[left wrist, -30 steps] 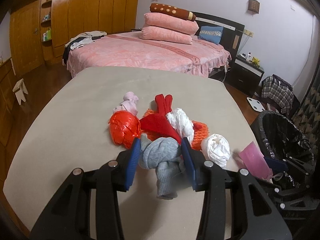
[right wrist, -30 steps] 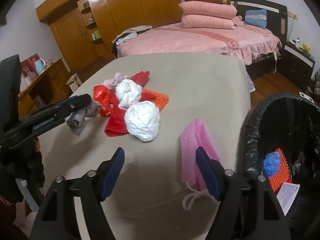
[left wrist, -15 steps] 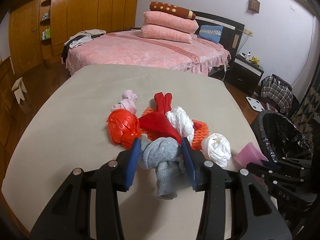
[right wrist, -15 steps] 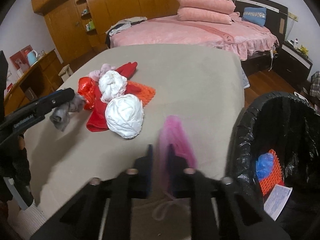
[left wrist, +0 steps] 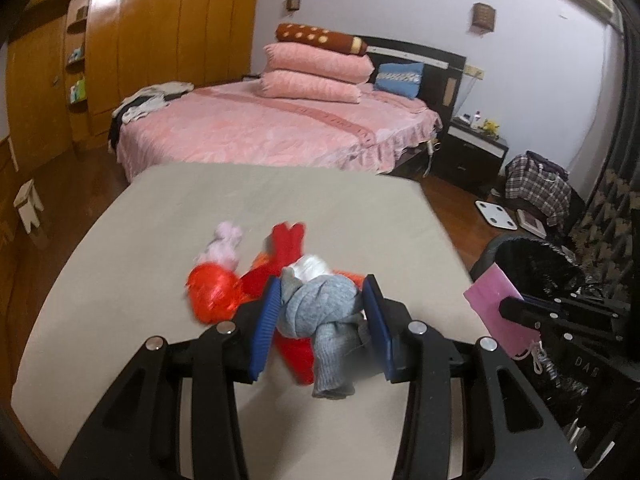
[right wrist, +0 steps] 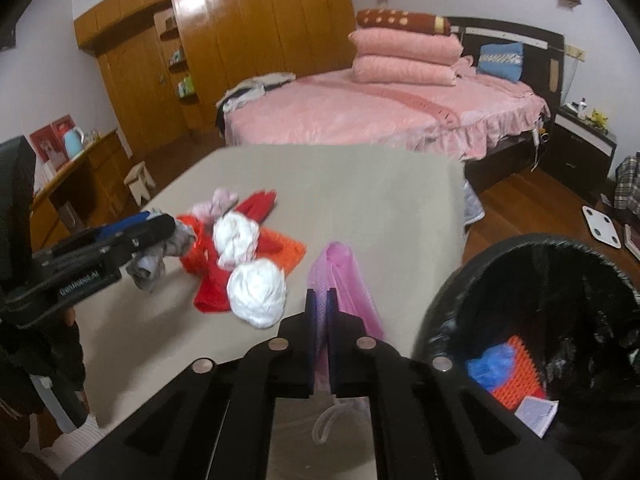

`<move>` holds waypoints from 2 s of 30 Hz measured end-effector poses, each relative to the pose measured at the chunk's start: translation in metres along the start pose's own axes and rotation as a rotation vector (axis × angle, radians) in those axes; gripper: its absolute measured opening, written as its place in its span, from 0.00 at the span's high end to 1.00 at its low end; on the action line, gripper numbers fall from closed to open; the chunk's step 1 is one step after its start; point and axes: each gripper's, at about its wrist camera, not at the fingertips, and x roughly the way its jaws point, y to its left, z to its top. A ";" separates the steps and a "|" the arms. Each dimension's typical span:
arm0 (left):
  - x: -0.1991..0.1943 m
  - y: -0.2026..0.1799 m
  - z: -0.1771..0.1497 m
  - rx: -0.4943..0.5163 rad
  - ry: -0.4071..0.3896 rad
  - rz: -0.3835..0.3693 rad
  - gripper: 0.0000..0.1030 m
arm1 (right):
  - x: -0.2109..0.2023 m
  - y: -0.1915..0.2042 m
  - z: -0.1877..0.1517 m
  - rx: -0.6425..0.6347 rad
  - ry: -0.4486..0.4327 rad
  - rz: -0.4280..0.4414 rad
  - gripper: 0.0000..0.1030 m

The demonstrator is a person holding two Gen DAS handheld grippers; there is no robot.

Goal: Collect trash
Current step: 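Carry the grey cloth and pink bag over the bin and open both grippers, then move both grippers back over the table to the white tissues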

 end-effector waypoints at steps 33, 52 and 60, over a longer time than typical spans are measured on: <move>0.053 -0.247 0.024 0.235 -0.030 -0.383 0.52 | -0.112 -0.164 -0.015 0.146 -0.139 -0.284 0.89; 0.036 -0.176 0.033 0.185 -0.068 -0.231 0.16 | -0.101 -0.156 -0.016 0.179 -0.162 -0.275 0.16; 0.016 -0.086 0.026 0.120 -0.069 -0.054 0.13 | -0.067 -0.104 0.007 0.164 -0.181 -0.162 0.06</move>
